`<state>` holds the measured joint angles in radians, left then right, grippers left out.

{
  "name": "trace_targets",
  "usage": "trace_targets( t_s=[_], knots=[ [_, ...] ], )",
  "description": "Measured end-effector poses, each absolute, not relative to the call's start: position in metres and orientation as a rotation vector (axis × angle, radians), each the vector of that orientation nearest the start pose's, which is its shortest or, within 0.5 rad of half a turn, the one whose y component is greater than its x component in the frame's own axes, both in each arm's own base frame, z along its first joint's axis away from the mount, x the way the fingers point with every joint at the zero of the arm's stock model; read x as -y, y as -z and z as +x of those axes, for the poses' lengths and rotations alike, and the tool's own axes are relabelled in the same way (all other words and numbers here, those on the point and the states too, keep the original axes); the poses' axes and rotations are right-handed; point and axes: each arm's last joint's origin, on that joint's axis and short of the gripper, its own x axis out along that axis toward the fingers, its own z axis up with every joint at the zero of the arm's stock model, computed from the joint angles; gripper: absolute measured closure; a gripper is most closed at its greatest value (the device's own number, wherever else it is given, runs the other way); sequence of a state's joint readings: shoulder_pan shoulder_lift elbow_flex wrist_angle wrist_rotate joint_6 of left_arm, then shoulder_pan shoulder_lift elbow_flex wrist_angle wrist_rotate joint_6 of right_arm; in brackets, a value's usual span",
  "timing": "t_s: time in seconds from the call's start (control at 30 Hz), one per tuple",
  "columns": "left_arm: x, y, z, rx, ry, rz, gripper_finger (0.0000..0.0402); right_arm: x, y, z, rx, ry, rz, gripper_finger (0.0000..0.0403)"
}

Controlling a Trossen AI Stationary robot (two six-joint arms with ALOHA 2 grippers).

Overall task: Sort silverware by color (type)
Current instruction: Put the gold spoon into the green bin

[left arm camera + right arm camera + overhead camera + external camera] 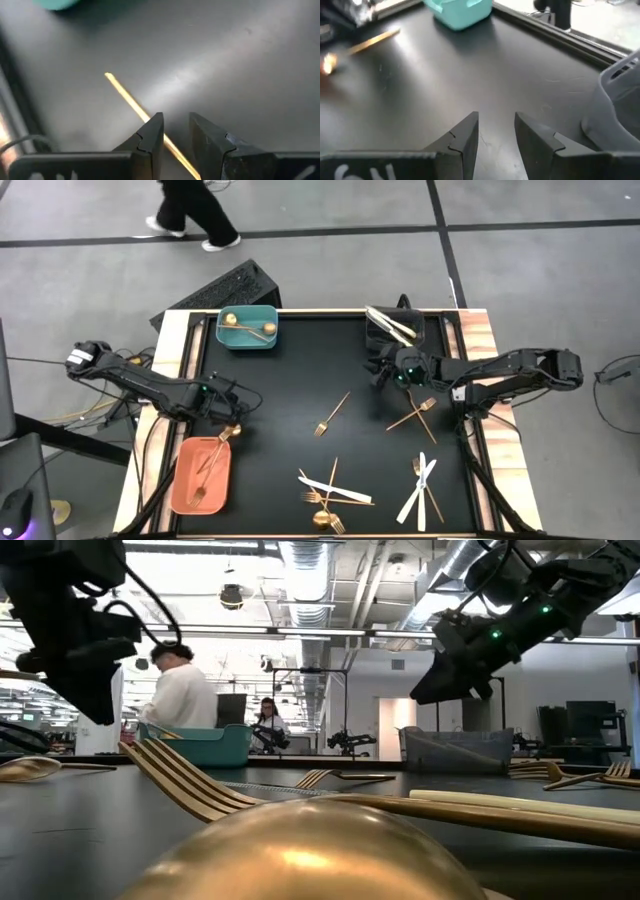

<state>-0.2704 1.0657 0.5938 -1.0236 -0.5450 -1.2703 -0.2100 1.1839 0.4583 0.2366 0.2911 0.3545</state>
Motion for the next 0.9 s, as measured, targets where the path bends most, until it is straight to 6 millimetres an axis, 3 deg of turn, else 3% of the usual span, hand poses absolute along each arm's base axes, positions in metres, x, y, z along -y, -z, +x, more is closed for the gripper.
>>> trace_targets(
  t_s=[0.5, 0.9],
  knots=[
    [0.035, -0.158, 0.134, -0.936, -0.99, -0.622, 0.0228, 0.046, -0.187, 0.224, -0.373, 0.57, 0.359, 0.025],
    [0.03, -0.143, 0.131, -1.019, -1.01, -0.662, 0.0236, 0.033, -0.187, 0.225, -0.369, 0.577, 0.321, 0.025]
  ],
)
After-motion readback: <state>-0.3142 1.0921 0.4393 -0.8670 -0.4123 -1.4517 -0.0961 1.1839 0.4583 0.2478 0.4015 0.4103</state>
